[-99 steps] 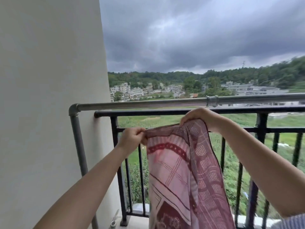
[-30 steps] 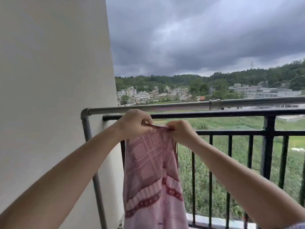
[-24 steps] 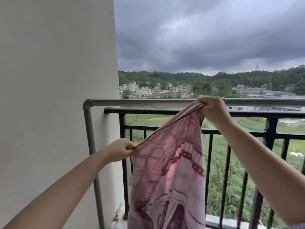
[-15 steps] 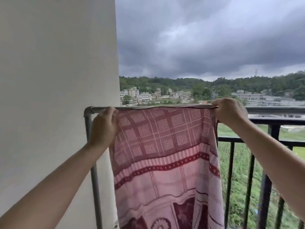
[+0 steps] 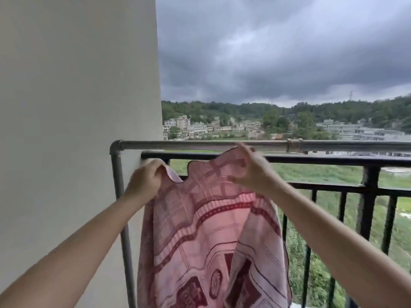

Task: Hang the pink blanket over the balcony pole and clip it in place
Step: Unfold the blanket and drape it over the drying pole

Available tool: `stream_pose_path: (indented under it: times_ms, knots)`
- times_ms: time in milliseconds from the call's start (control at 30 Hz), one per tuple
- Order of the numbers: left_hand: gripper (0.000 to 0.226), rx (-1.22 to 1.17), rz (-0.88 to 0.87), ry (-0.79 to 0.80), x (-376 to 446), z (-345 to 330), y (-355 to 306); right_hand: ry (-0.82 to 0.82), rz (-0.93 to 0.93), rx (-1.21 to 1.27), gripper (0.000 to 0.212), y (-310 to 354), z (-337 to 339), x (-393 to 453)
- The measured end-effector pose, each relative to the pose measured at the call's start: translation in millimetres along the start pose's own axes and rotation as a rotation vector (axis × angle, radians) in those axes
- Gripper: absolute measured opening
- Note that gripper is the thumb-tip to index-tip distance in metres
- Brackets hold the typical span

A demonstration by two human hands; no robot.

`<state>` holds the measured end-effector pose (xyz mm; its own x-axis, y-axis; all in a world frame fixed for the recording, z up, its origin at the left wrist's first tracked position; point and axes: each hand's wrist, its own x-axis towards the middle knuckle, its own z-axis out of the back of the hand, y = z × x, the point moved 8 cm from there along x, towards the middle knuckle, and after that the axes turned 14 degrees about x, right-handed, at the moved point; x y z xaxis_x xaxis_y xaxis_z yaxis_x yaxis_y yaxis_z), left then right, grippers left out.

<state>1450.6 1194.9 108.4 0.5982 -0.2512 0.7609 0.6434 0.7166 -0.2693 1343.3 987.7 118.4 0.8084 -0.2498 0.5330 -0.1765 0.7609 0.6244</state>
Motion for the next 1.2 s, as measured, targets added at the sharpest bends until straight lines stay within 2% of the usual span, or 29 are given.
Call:
stream_pose_path:
  times_ms: [33, 67, 100, 167, 200, 267, 300, 333, 367, 433, 500, 533, 600, 700, 733, 800, 833, 867, 900, 967, 1033, 1100, 1200]
  knots:
    - [0.015, -0.031, -0.107, -0.018, 2, 8, -25, 0.102, 0.071, -0.036, 0.087, 15, -27, -10]
    - [0.014, -0.074, -0.169, -0.034, 2, 16, -45, 0.185, 0.093, -0.057, 0.089, 22, -50, -14]
    - [0.012, -0.108, -0.195, -0.047, 4, 24, -60, 0.236, 0.101, -0.059, 0.08, 25, -68, -12]
    - [0.009, -0.163, -0.21, -0.015, 10, 29, -75, 0.257, 0.005, -0.004, 0.044, 18, -81, -3]
    - [0.007, -0.189, -0.215, 0.068, 11, 24, -77, 0.232, -0.035, 0.027, 0.034, 12, -80, 0]
    - [0.021, -0.225, -0.18, 0.377, 2, -2, -67, 0.142, -0.046, 0.098, 0.022, 0, -69, 1]
    - [0.028, -0.154, -0.16, 0.565, -13, -23, -57, 0.076, -0.026, 0.122, 0.021, -2, -56, 0]
    - [0.026, -0.036, -0.146, 0.734, -34, -45, -47, 0.016, 0.005, 0.122, 0.03, -3, -42, -2]
    - [0.02, 0.073, -0.132, 0.833, -55, -62, -36, -0.03, 0.036, 0.111, 0.038, -1, -27, -4]
    - [0.017, 0.076, -0.024, 0.869, -79, -81, -19, -0.089, 0.076, -0.005, 0.032, 4, -1, -5]
    - [0.023, -0.206, 0.221, 0.793, -78, -81, -2, -0.12, 0.086, -0.213, 0.016, 5, 20, -3]
    - [0.024, -0.366, 0.349, 0.734, -70, -76, 6, -0.106, 0.068, -0.249, 0.016, 1, 26, 0]
    - [0.031, -0.652, 0.558, 0.535, -48, -60, 18, -0.024, -0.011, -0.153, 0.018, -10, 24, 3]
    - [0.032, -0.868, 0.657, 0.243, -15, -32, 23, 0.174, -0.203, -0.004, 0.017, -23, 3, -5]
    - [0.029, -0.767, 0.627, 0.12, -6, -18, 30, 0.29, -0.233, -0.054, 0.017, -26, -7, -8]
    - [0.026, -0.378, 0.516, -0.121, 2, 18, 40, 0.505, -0.254, -0.292, 0.024, -29, -16, -16]
    - [0.026, -0.211, 0.446, -0.192, 3, 33, 40, 0.54, -0.252, -0.429, 0.023, -31, -15, -17]
    - [0.026, -0.084, 0.361, -0.224, 4, 43, 35, 0.504, -0.252, -0.542, 0.023, -36, -9, -11]
    - [0.023, 0.009, 0.27, -0.24, 5, 50, 29, 0.4, -0.256, -0.617, 0.024, -39, 0, -4]
    - [0.016, 0.148, 0.156, -0.242, 9, 54, 20, 0.088, -0.228, -0.707, 0.022, -37, 24, 8]
    - [0.014, 0.253, 0.142, -0.201, 18, 50, 25, -0.189, -0.184, -0.642, 0.02, -32, 46, 9]
    - [0.015, 0.297, 0.192, -0.193, 24, 48, 35, -0.352, -0.176, -0.316, 0.023, -32, 67, 13]
    - [0.025, 0.181, 0.239, -0.333, 33, 50, 31, -0.478, -0.122, 0.443, 0.035, -17, 80, 33]
